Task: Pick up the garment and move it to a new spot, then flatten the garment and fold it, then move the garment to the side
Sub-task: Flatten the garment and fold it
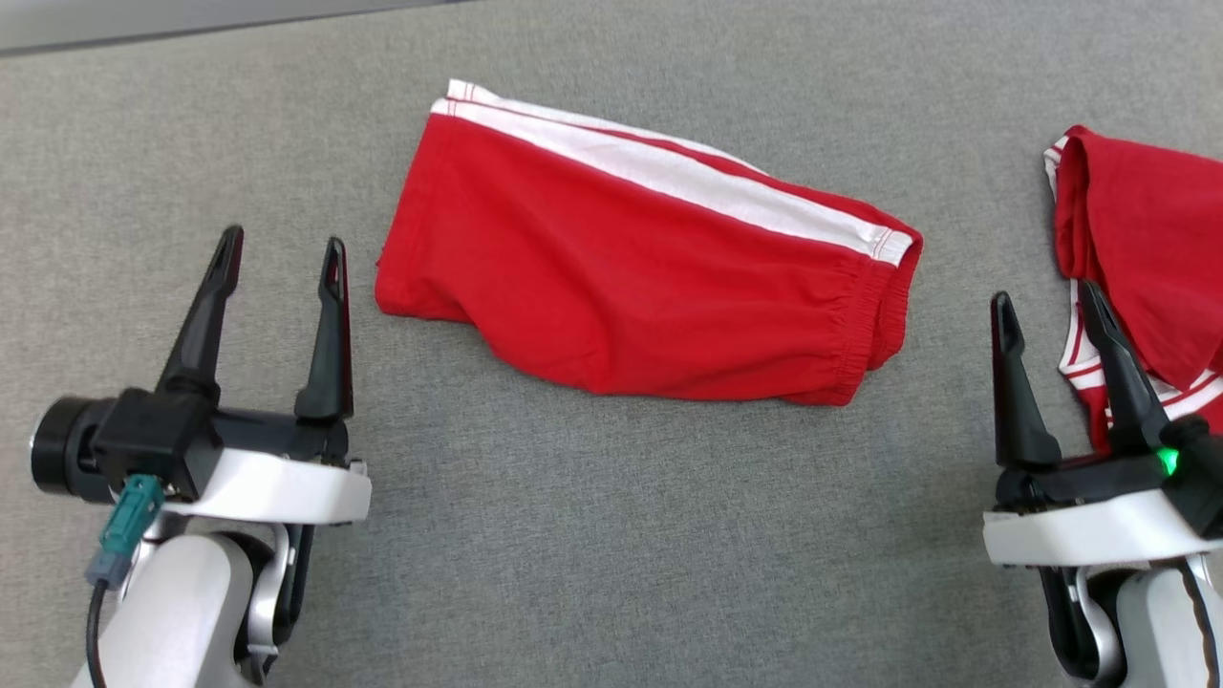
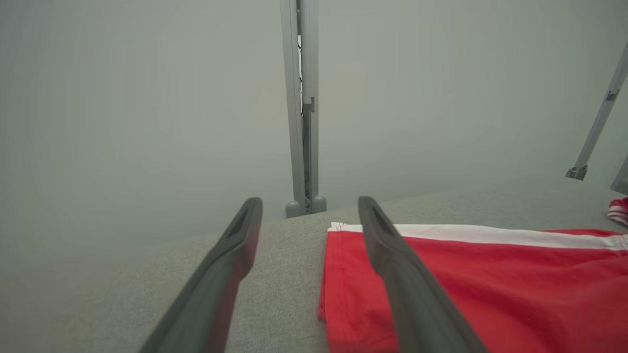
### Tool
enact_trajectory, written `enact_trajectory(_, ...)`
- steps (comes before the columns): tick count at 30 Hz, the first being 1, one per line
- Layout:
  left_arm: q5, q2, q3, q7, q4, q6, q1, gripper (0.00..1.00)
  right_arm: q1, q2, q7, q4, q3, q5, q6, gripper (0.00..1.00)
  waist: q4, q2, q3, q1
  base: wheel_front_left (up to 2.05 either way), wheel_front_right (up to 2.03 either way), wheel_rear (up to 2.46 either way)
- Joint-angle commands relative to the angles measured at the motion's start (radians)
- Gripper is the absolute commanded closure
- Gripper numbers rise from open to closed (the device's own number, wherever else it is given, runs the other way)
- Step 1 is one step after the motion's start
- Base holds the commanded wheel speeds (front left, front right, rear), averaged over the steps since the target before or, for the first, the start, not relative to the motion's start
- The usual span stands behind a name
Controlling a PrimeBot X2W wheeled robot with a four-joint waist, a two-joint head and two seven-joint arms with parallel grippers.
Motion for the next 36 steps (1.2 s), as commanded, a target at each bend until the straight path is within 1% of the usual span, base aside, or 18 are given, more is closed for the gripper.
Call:
enact_trajectory(1, 0.003, 0.003, -0.001, 0.004, -0.010, 0.009, 0.013, 0.00, 0.018, 0.001, -0.001, -0.005, -0.010, -0.013, 0.000, 0.00, 0.006, 0.0000, -0.018, 0.0000, 0.00, 0.00, 0.00)
enact_trajectory(6, 0.001, 0.014, -0.012, 0.036, -0.037, 0.021, 0.060, 0.00, 0.072, 0.007, 0.013, -0.013, -0.031, -0.021, 0.000, 0.00, 0.007, 0.0000, -0.048, 0.0000, 0.00, 0.00, 0.00)
enact_trajectory(12, -0.008, 0.017, -0.018, 0.057, -0.054, 0.027, 0.074, 0.00, 0.099, 0.007, 0.025, -0.021, -0.041, 0.009, 0.000, 0.00, 0.003, 0.0000, -0.058, 0.0000, 0.00, 0.00, 0.00)
enact_trajectory(20, -0.012, 0.024, -0.027, 0.076, -0.047, 0.014, 0.040, 0.00, 0.089, 0.007, 0.025, -0.028, -0.026, 0.022, 0.000, 0.00, -0.009, 0.0000, -0.054, 0.0000, 0.00, 0.00, 0.00)
enact_trajectory(22, -0.018, 0.021, -0.034, 0.083, -0.043, 0.001, 0.017, 0.00, 0.084, 0.007, 0.024, -0.030, -0.023, 0.028, 0.000, 0.00, -0.015, 0.0000, -0.050, 0.0000, 0.00, 0.00, 0.00)
enact_trajectory(25, -0.026, 0.016, -0.056, 0.108, -0.023, -0.036, -0.047, 0.00, 0.078, 0.007, 0.022, -0.033, -0.020, 0.033, 0.000, 0.00, -0.022, 0.0000, -0.036, 0.0000, 0.00, 0.00, 0.00)
enact_trajectory(30, -0.061, 0.012, -0.091, 0.222, 0.094, -0.102, -0.168, 0.00, 0.059, 0.006, 0.016, -0.025, 0.011, 0.052, 0.000, 0.00, -0.058, 0.0000, -0.009, 0.0000, 0.00, 0.00, 0.00)
enact_trajectory(33, -0.094, 0.010, -0.093, 0.294, 0.185, -0.124, -0.218, 0.00, 0.056, 0.006, 0.010, -0.014, 0.021, 0.073, 0.000, 0.00, -0.085, 0.0000, 0.006, 0.0000, 0.00, 0.00, 0.00)
enact_trajectory(34, -0.094, 0.010, -0.093, 0.294, 0.185, -0.124, -0.218, 0.00, 0.056, 0.006, 0.010, -0.014, 0.021, 0.073, 0.000, 0.00, -0.085, 0.0000, 0.006, 0.0000, 0.00, 0.00, 0.00)
enact_trajectory(36, -0.116, 0.015, -0.089, 0.332, 0.241, -0.134, -0.236, 0.00, 0.051, 0.006, 0.006, -0.004, 0.024, 0.084, 0.000, 0.00, -0.102, 0.0000, 0.014, 0.0000, 0.00, 0.00, 0.00)
